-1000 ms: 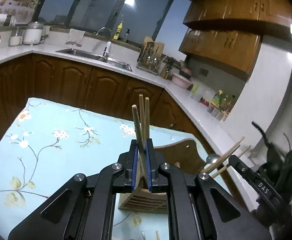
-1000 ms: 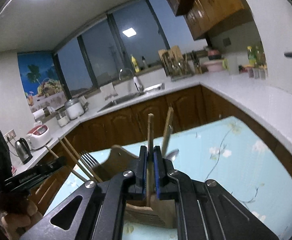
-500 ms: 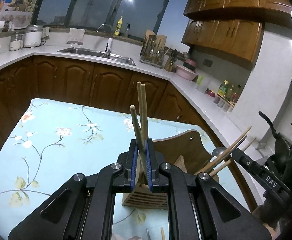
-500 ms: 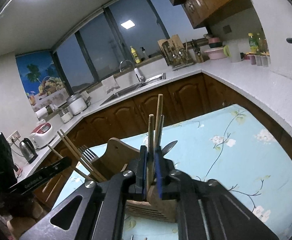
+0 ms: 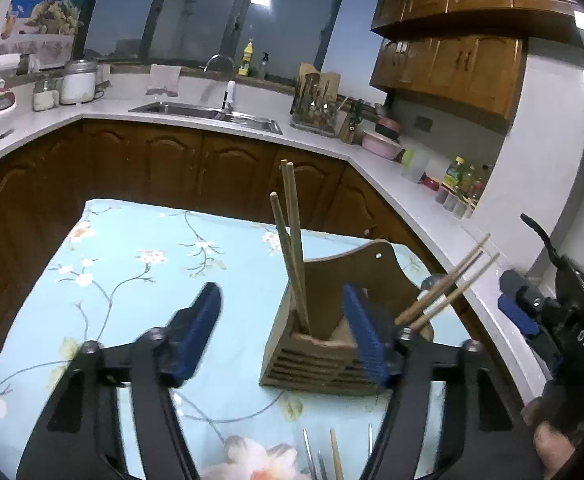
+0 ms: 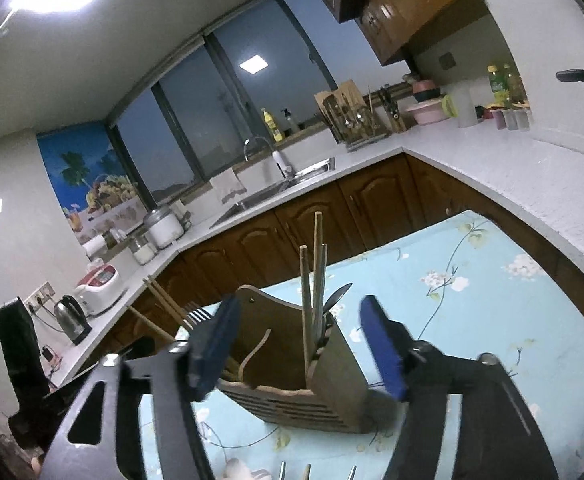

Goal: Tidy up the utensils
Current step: 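Lower the chopsticks into the holder and open both tools, then move both open tools back over the remaining metal utensils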

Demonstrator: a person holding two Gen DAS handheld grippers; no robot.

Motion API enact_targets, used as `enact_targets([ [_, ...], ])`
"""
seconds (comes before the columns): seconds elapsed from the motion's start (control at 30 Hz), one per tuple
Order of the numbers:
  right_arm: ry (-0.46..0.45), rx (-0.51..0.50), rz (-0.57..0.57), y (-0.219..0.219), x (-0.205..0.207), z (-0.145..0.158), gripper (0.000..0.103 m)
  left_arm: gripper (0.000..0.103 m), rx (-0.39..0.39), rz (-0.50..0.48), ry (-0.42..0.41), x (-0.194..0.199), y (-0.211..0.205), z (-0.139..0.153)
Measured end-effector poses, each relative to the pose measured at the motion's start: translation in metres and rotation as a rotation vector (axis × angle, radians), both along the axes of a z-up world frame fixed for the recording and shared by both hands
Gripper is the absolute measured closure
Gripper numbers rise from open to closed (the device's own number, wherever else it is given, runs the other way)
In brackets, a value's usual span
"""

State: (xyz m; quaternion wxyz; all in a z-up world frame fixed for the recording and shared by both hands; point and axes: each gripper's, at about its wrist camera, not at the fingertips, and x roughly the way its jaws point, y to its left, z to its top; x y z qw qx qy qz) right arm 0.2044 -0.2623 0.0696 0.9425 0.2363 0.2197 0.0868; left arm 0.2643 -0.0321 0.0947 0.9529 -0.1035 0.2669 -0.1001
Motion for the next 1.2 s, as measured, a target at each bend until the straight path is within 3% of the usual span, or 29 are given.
enact_targets([
  [0.13,-0.011,0.010,0.003,-0.002,-0.020,0.002,0.022,0.022,0.019,0.018,-0.001,-0.023,0.006,-0.003],
  [0.27,0.001,0.018,0.002,-0.006,-0.045,-0.002,0.017,0.021,0.023,0.003,0.033,-0.046,0.014,-0.018],
  [0.7,0.136,-0.030,-0.028,-0.013,-0.110,-0.046,0.015,0.021,-0.005,0.000,0.198,-0.106,0.033,-0.086],
  [0.9,0.187,-0.076,-0.020,-0.007,-0.128,-0.065,0.014,0.021,-0.010,-0.032,0.252,-0.112,0.027,-0.104],
  [1.1,0.213,-0.064,-0.030,-0.010,-0.134,-0.078,0.014,0.021,0.028,-0.083,0.320,-0.093,-0.001,-0.117],
  [1.2,0.224,-0.052,-0.033,-0.014,-0.130,-0.081,0.014,0.030,0.063,-0.107,0.352,-0.076,-0.019,-0.125],
])
